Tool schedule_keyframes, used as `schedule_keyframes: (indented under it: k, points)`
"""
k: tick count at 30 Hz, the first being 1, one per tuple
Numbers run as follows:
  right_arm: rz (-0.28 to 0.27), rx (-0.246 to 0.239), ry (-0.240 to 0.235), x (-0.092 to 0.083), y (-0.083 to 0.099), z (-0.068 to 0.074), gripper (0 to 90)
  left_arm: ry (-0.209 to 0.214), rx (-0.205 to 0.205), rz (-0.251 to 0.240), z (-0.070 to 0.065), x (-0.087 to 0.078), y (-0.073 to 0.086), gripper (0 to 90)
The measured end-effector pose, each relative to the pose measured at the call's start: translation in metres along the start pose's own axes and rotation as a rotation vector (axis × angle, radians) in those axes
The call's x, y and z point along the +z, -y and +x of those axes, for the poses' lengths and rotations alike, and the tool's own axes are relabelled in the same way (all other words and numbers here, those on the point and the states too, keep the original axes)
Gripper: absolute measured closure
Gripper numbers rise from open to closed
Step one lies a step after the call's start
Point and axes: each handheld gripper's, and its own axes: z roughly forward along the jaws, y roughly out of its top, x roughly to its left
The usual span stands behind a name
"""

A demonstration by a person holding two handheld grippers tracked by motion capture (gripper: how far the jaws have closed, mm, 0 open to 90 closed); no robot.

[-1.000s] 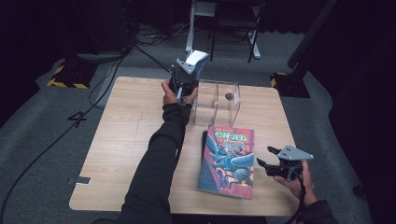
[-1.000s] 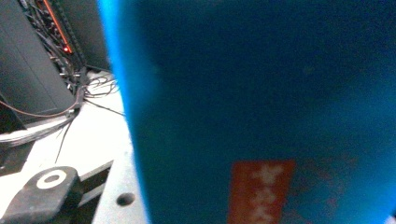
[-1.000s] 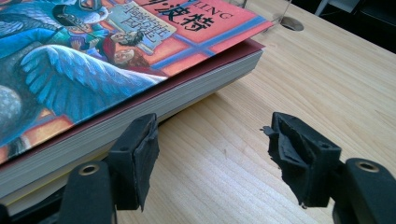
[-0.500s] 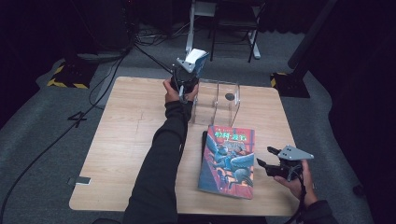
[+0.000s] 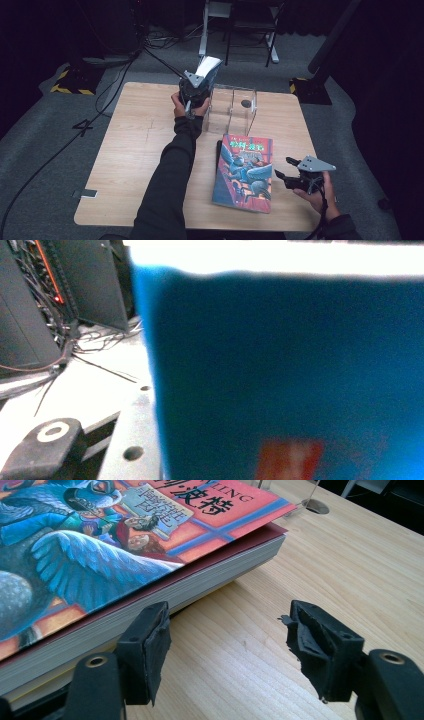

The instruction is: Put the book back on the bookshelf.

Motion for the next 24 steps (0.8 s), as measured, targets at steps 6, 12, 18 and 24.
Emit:
schedule_keyframes:
  k: [6,12,18,24]
  points:
    - [0.006,-0.001,-0.004,0.000,0.000,0.001,34.1,0.027,-0.004,0.024,0.010,-0.009,0.007,58.3]
    - [0.011,0.001,-0.004,0.001,0.001,0.000,34.1,0.055,-0.012,0.034,0.019,-0.017,0.008,58.1]
    - [0.015,0.002,-0.010,0.002,0.001,0.000,34.1,0.088,0.004,0.017,0.020,-0.025,-0.004,54.6]
    - [0.016,-0.002,-0.017,0.002,0.001,0.001,34.1,0.121,0.062,0.066,0.023,-0.026,-0.018,50.4]
